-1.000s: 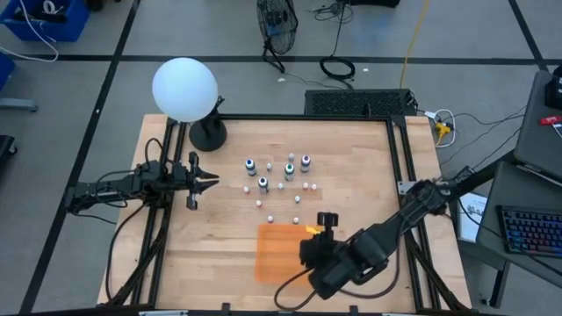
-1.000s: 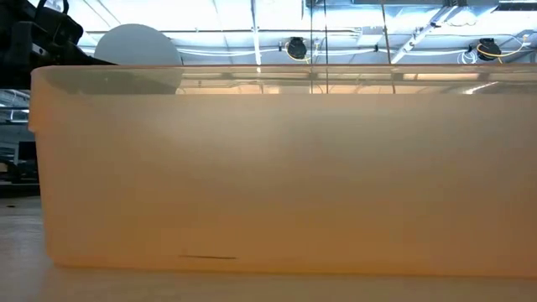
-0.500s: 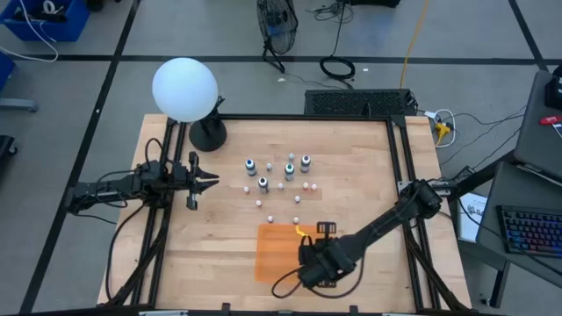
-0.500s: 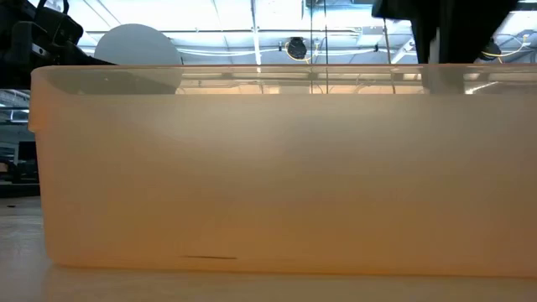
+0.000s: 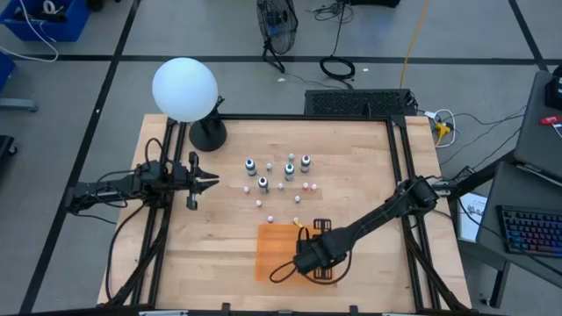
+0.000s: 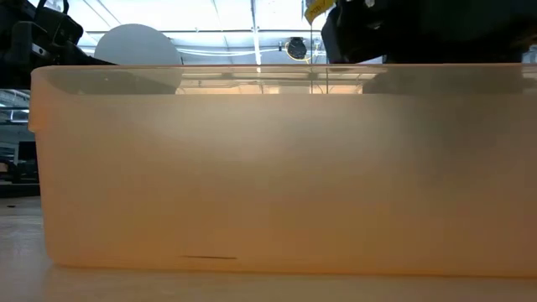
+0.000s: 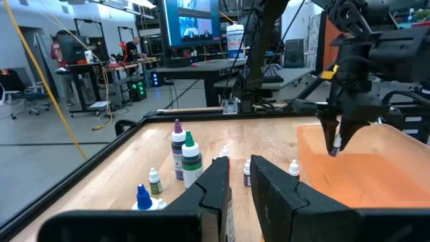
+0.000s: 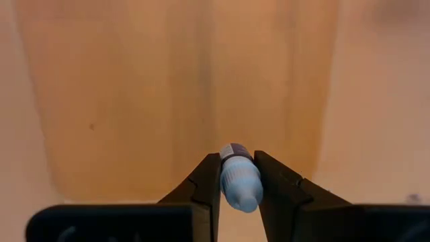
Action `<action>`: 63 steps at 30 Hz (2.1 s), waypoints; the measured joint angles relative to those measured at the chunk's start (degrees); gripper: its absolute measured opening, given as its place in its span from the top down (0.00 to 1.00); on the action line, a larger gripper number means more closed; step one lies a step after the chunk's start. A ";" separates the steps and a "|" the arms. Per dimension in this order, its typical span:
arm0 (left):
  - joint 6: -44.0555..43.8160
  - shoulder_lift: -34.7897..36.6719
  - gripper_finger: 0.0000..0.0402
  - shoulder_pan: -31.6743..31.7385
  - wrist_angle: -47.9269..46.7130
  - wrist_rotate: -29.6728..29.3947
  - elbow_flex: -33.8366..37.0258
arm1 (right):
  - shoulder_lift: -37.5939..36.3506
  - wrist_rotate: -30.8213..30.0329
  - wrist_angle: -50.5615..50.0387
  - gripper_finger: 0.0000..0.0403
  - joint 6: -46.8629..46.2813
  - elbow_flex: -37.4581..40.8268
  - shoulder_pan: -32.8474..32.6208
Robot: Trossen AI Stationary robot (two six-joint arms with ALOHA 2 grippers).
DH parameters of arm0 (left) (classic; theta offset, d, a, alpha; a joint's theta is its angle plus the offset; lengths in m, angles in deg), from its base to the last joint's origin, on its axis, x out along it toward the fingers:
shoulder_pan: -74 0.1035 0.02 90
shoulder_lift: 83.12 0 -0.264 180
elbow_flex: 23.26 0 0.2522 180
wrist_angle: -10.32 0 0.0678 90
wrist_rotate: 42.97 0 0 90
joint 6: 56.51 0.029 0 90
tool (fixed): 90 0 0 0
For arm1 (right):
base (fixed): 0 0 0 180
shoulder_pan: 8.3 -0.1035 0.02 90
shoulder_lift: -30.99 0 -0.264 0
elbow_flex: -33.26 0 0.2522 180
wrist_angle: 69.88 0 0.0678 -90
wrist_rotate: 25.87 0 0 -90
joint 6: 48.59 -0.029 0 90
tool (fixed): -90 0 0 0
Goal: Pick & Place food coloring
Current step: Put the small blue food coloring bottle into the orange container, then put the small purple food coloring bottle into the orange container
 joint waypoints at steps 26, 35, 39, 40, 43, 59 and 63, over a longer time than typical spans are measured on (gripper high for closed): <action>0.02 0.00 0.83 0.00 0.02 0.00 0.00 | -0.06 1.32 11.11 0.65 0.28 2.38 0.04; 0.02 0.00 0.83 0.00 0.02 0.00 0.00 | -3.36 1.37 10.50 0.64 -1.92 2.40 0.23; 0.00 0.00 0.83 0.00 0.02 0.00 0.00 | -7.75 1.25 10.50 0.64 -3.28 2.40 0.74; 0.01 0.02 0.83 0.02 0.02 0.00 0.00 | -9.01 1.06 10.51 0.64 -3.43 2.40 0.95; 0.00 0.02 0.83 0.02 0.02 0.00 0.00 | -12.89 -1.76 10.55 0.65 -2.25 2.40 2.12; 0.02 0.02 0.83 0.02 -0.02 0.02 0.00 | -17.26 1.25 10.31 0.53 15.37 1.67 18.82; 0.00 0.00 0.83 0.01 -0.04 0.00 -0.02 | -15.88 -0.29 10.16 0.53 18.81 1.54 21.02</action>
